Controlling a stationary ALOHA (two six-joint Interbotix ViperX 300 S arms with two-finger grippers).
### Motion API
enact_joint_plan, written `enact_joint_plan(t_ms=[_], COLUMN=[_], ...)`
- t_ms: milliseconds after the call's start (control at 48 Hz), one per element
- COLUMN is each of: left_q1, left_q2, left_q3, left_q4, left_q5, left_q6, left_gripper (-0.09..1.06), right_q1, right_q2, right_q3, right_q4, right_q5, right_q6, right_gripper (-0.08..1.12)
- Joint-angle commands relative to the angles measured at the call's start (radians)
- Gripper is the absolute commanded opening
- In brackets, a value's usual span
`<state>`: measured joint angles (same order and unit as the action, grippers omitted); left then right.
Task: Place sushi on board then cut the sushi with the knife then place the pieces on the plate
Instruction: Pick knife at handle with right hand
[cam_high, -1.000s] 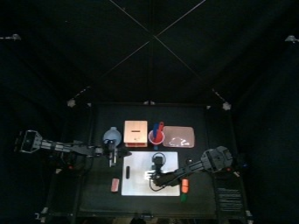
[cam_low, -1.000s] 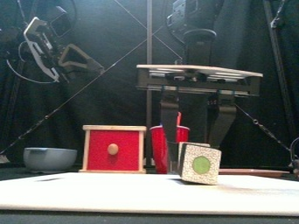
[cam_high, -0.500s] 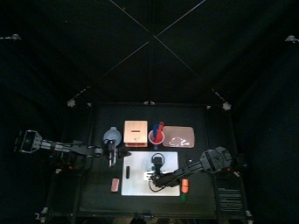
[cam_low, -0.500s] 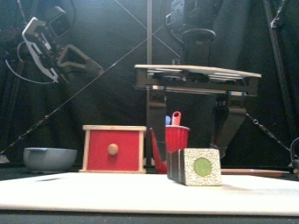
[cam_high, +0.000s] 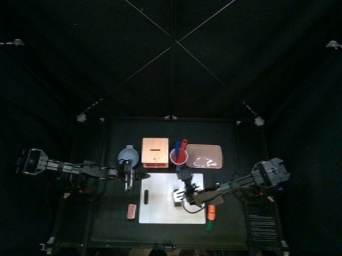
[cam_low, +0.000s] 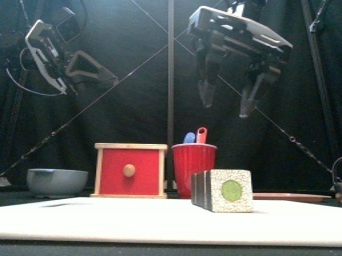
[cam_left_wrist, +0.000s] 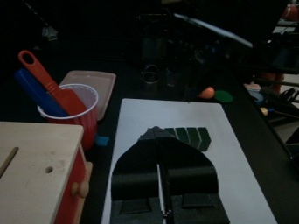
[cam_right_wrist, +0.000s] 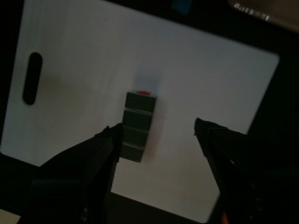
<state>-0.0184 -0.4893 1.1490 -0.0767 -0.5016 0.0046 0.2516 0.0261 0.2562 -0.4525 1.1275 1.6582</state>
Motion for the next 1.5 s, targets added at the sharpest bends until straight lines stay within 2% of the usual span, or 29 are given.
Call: enact_joint_plan(t_ms=[21, 229, 417, 583, 750, 854, 1042, 1375, 1500], left_q1=[-0.002, -0.002, 0.006, 0.006, 0.008, 0.009, 0.012, 0.025, 0.025], left_q2=[-0.002, -0.002, -0.002, -0.002, -0.002, -0.002, -0.002, -0.002, -0.002], left_q3=[-0.012, -0.015, -0.018, -0.02, -0.021, -0.021, -0.021, -0.021, -0.02], left_q4=[-0.002, -0.002, -0.003, -0.023, -0.06, -0.081, -0.086, -0.086, -0.086], left_q5=[-0.005, -0.005, -0.006, -0.006, -0.005, -0.006, -0.011, -0.015, -0.012], left_q6=[-0.002, -0.002, -0.003, -0.003, -0.003, -0.003, 0.002, -0.002, -0.002], left_gripper=[-0.03, -0.03, -0.03, -0.03, -0.03, -0.03, -0.03, -0.03, -0.03], right_q1=[-0.074, -0.256, -0.471, -0.647, -0.801, -0.884, -0.986, -1.037, -1.032], right_q2=[-0.132, -0.276, -0.37, -0.382, -0.357, -0.324, -0.199, 0.071, 0.138], right_q3=[0.014, 0.064, 0.094, 0.074, 0.031, -0.012, -0.14, -0.414, -0.466], right_q4=[0.003, 0.071, 0.218, 0.373, 0.561, 0.663, 0.793, 0.864, 0.893], right_q5=[-0.015, -0.103, -0.172, -0.175, -0.17, -0.153, -0.018, 0.236, 0.272], right_q6=[-0.126, -0.451, -0.788, -1.127, -1.434, -1.611, -1.862, -2.08, -2.112], right_gripper=[0.95, 0.95, 0.95, 0.95, 0.95, 0.95, 0.95, 0.95, 0.95])
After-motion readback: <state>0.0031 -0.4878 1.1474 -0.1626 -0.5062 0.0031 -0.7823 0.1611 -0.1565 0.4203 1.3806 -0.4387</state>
